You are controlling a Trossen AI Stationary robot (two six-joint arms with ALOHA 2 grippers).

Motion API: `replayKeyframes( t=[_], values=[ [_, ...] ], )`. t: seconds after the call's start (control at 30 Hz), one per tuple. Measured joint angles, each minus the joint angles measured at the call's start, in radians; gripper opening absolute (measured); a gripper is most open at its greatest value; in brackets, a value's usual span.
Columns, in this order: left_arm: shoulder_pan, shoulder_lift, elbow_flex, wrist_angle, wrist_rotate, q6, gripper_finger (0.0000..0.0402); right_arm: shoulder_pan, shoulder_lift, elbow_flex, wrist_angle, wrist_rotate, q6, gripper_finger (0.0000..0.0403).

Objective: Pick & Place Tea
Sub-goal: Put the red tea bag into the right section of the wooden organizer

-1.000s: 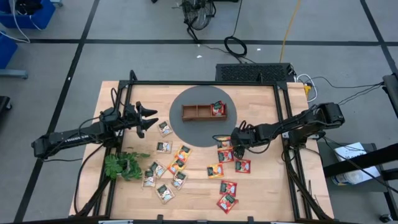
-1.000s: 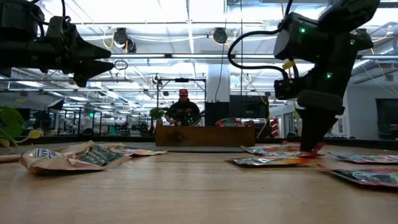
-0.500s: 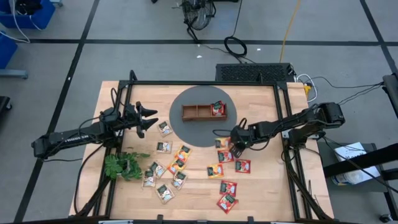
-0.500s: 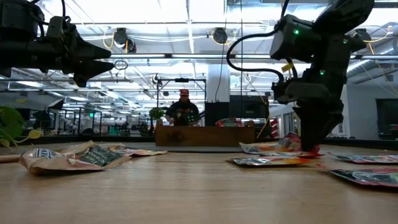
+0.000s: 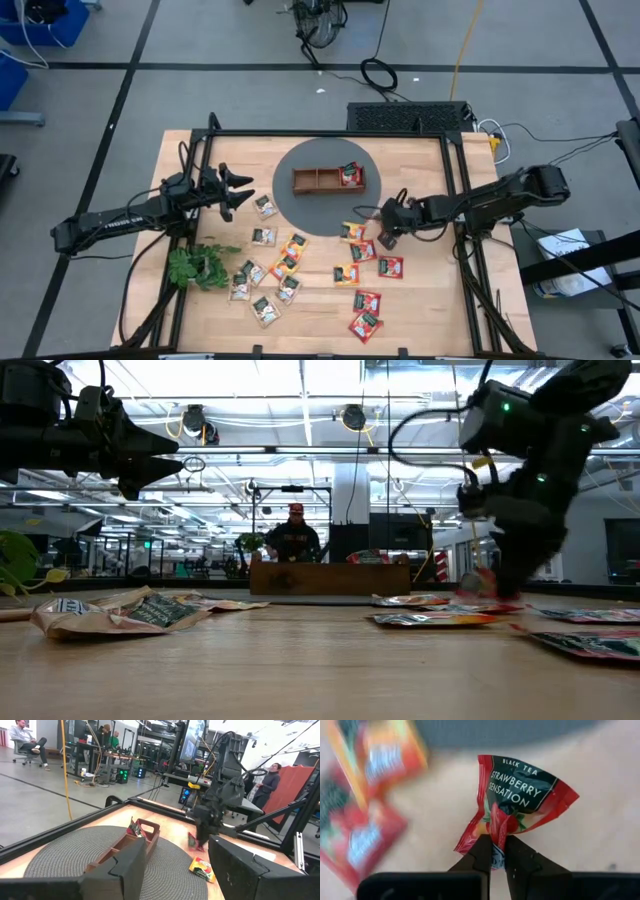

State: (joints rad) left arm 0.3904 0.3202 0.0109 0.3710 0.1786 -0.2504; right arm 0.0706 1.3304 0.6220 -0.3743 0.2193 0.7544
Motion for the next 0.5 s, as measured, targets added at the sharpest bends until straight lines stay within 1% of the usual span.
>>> replayKeyframes(
  t=[0.1, 0.17, 0.27, 0.3, 0.4, 0.5],
  values=[
    [0.0, 0.0, 0.0, 0.0, 0.001, 0.0, 0.0214, 0.005, -0.066, 0.013, 0.047, 0.143, -0.047, 0.0019],
    [0.0, 0.0, 0.0, 0.0, 0.0, 0.0, 0.0214, 0.004, -0.077, 0.011, 0.095, 0.225, -0.104, 0.0019],
    [0.0, 0.0, 0.0, 0.0, 0.0, 0.0, 0.0214, -0.005, -0.076, 0.011, 0.246, 0.327, -0.219, 0.0019],
    [0.0, 0.0, 0.0, -0.001, 0.0, 0.0, 0.0214, -0.013, -0.063, 0.013, 0.302, 0.35, -0.26, 0.0019],
    [0.0, 0.0, 0.0, 0.0, 0.0, 0.0, 0.0214, -0.057, -0.013, 0.011, 0.459, 0.368, -0.355, 0.0019],
    [0.0, 0.0, 0.0, 0.0, 0.0, 0.0, 0.0214, -0.116, 0.041, 0.013, 0.612, 0.352, -0.408, 0.002]
  ],
)
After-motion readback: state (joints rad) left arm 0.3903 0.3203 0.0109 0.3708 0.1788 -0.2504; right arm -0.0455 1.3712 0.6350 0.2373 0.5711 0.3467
